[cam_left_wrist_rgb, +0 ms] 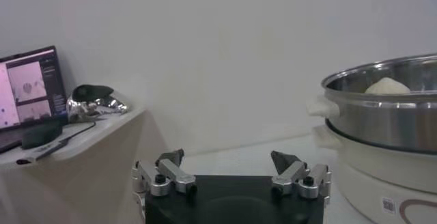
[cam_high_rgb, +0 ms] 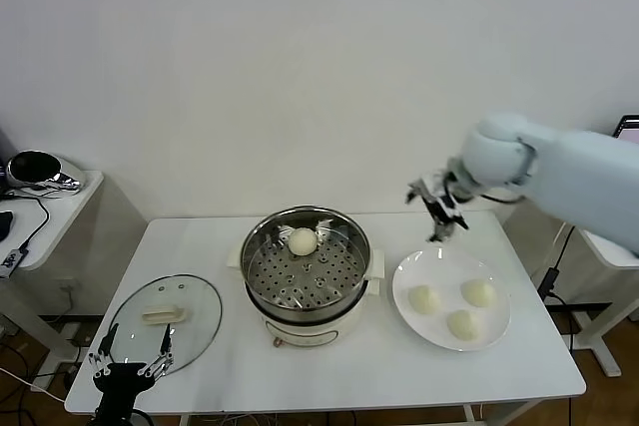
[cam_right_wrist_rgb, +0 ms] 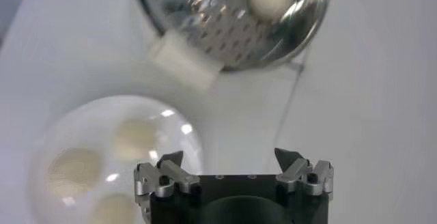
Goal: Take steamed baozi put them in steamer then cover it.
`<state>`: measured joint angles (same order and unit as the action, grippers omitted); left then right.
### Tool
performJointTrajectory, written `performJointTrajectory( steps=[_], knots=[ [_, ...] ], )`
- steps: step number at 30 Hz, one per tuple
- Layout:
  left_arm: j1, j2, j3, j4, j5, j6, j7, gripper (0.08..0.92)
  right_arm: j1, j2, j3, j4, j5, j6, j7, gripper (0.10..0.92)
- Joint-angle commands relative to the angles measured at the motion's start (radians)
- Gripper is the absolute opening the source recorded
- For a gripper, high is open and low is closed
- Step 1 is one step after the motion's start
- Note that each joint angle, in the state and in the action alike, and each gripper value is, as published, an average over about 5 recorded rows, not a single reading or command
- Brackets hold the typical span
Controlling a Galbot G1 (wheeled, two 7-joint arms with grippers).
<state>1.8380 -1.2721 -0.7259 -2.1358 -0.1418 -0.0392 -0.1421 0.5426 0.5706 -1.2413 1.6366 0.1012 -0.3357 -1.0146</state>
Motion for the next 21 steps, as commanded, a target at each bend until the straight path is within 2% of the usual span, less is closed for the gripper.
performJointTrajectory(
  steps=[1, 10, 21],
  knots=[
    [0.001, -0.002, 0.000, -0.004, 0.002, 0.002, 0.001, 0.823, -0.239, -0.156, 0.130, 0.053, -0.059, -0.045, -0.007, 0.823],
    [0.010, -0.010, -0.014, -0.007, 0.005, 0.005, 0.001, 0.823, -0.497, -0.054, 0.340, -0.103, -0.181, 0.056, -0.057, 0.823],
    [0.016, -0.016, -0.024, 0.000, 0.004, 0.004, 0.002, 0.823, -0.551, 0.123, 0.357, -0.277, -0.237, 0.103, -0.047, 0.823]
  ],
)
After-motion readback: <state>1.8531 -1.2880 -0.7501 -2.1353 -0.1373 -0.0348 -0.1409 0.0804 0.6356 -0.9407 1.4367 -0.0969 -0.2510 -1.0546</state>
